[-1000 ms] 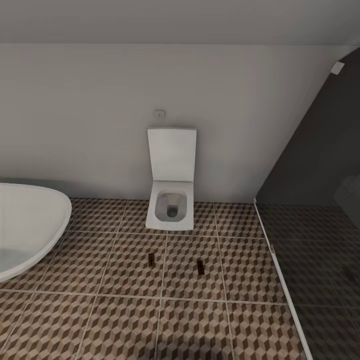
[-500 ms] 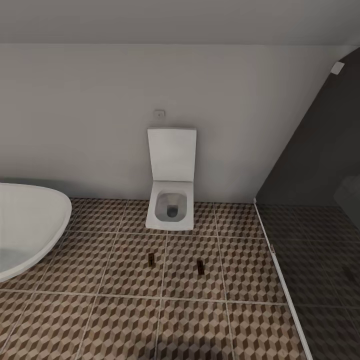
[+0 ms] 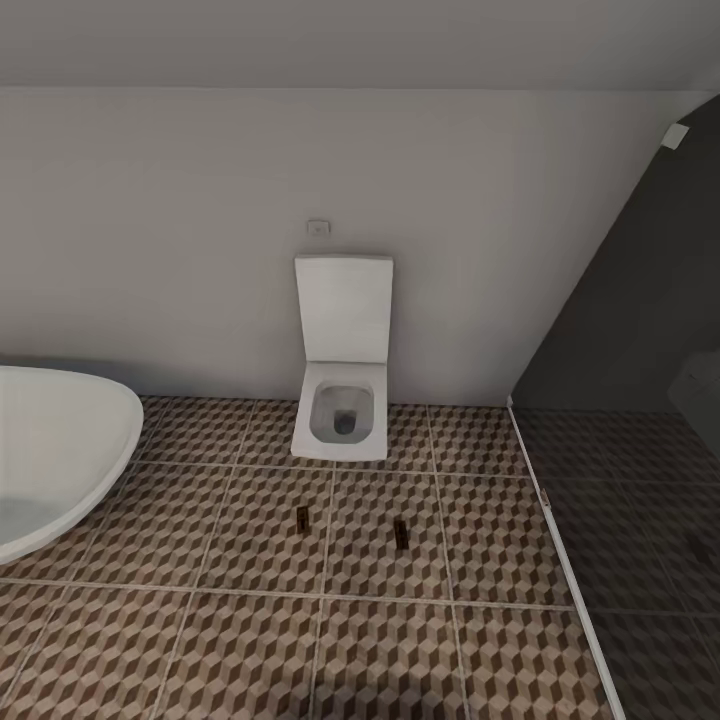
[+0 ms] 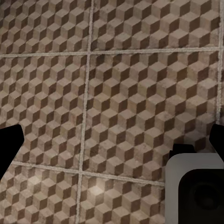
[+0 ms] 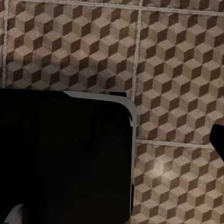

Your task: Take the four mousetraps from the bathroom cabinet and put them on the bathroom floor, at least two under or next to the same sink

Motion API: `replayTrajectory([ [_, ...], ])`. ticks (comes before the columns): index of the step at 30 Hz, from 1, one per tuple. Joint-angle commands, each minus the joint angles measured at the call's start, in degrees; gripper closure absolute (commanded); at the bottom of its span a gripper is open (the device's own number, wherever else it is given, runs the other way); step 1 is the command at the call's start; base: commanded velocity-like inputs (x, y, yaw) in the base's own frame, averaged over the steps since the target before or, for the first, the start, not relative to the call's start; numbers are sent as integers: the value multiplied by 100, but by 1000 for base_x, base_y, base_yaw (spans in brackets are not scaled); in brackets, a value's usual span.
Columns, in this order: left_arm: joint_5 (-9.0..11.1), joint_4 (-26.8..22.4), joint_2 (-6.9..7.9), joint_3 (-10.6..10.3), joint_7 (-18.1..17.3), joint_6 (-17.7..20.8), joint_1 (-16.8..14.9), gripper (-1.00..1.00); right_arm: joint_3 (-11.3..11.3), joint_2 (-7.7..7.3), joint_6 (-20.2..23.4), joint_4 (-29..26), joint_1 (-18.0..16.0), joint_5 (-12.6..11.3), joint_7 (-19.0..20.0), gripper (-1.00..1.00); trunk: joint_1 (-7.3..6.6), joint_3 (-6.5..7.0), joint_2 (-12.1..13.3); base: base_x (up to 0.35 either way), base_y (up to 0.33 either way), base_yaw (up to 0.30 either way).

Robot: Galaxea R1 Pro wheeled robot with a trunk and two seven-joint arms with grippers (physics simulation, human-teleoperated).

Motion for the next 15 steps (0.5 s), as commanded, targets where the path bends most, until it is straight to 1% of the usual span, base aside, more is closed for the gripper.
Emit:
replayTrajectory([
  [1,15,18,-3,-49,25,-25,-7,-100,16,-2,-19,5,-3,-22,22,-100,3,-8,-9,0,0,0],
  [15,15,18,-4,-49,25,-25,-7,-100,14,-2,-19,4,-3,-22,22,-100,3,-8,-9,0,0,0],
])
